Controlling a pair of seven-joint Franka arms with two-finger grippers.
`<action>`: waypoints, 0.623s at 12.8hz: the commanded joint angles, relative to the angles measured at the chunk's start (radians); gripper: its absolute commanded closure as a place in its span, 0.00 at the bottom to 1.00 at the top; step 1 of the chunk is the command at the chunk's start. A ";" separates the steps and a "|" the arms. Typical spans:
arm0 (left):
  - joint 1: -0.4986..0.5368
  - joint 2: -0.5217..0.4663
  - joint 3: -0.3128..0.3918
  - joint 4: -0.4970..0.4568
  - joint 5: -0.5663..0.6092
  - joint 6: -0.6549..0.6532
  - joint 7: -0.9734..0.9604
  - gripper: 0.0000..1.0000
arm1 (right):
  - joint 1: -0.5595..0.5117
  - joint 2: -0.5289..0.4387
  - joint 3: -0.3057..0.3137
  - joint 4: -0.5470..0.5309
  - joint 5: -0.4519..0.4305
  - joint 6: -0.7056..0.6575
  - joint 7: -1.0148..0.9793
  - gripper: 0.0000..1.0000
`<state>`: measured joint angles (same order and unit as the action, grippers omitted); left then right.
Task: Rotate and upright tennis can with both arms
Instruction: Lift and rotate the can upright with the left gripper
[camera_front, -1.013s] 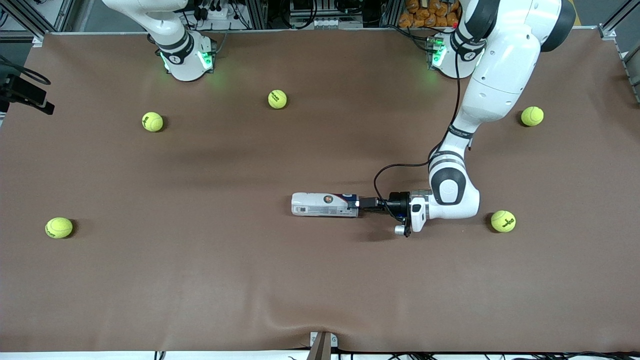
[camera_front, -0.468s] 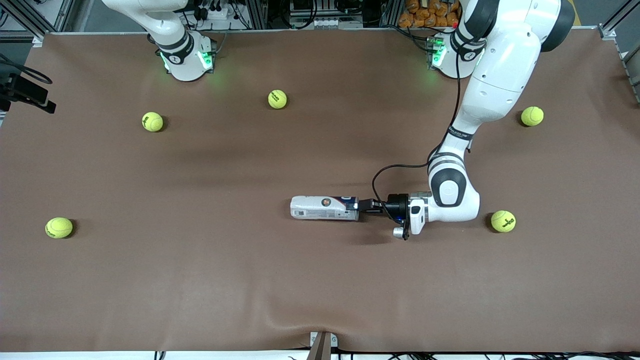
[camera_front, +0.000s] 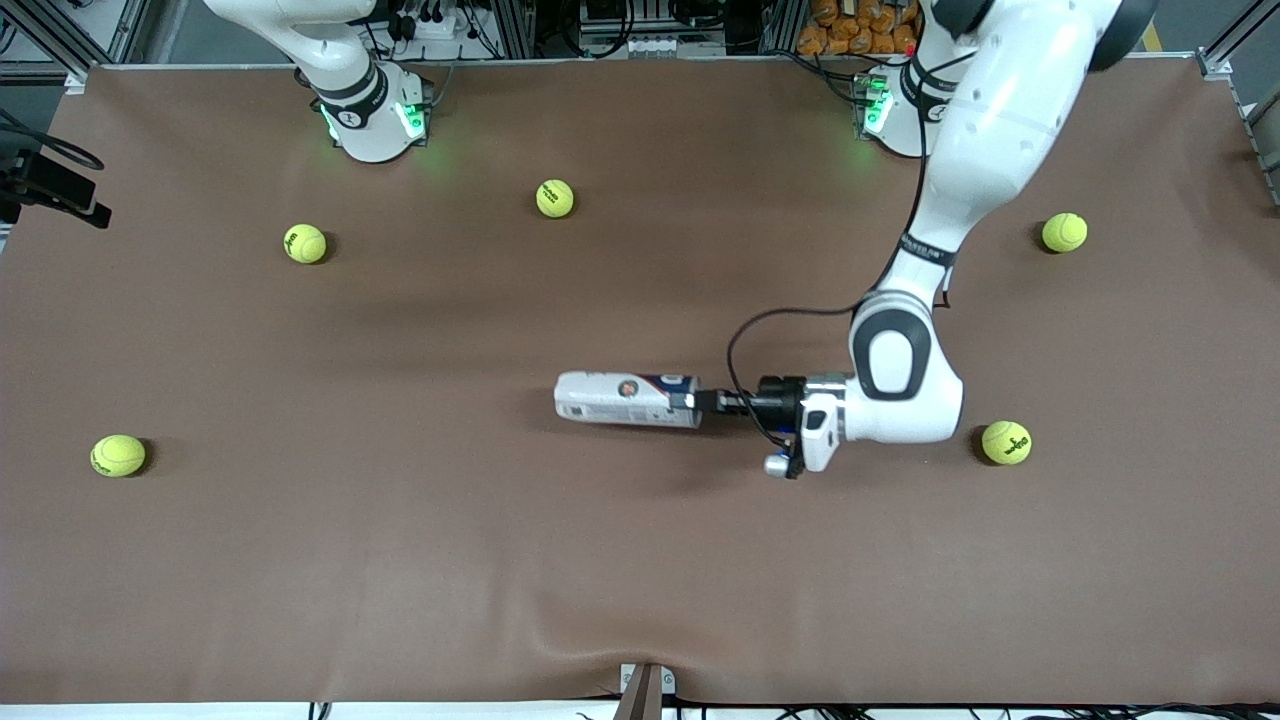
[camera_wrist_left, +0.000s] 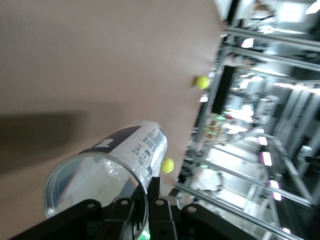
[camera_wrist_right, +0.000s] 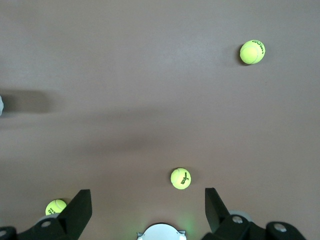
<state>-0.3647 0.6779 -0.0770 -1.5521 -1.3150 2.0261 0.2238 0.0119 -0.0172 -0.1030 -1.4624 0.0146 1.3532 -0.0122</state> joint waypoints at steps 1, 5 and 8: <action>-0.051 -0.060 0.009 0.062 0.216 0.028 -0.261 1.00 | 0.004 0.003 0.002 0.010 -0.013 -0.009 0.011 0.00; -0.186 -0.078 0.005 0.196 0.745 0.026 -0.778 1.00 | -0.001 0.003 0.002 0.008 -0.012 -0.011 0.012 0.00; -0.317 -0.080 0.014 0.225 1.015 0.019 -1.089 1.00 | 0.006 0.006 0.002 0.007 -0.012 -0.011 0.012 0.00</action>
<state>-0.6029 0.5949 -0.0823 -1.3504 -0.4240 2.0452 -0.6976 0.0118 -0.0154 -0.1032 -1.4627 0.0146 1.3519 -0.0120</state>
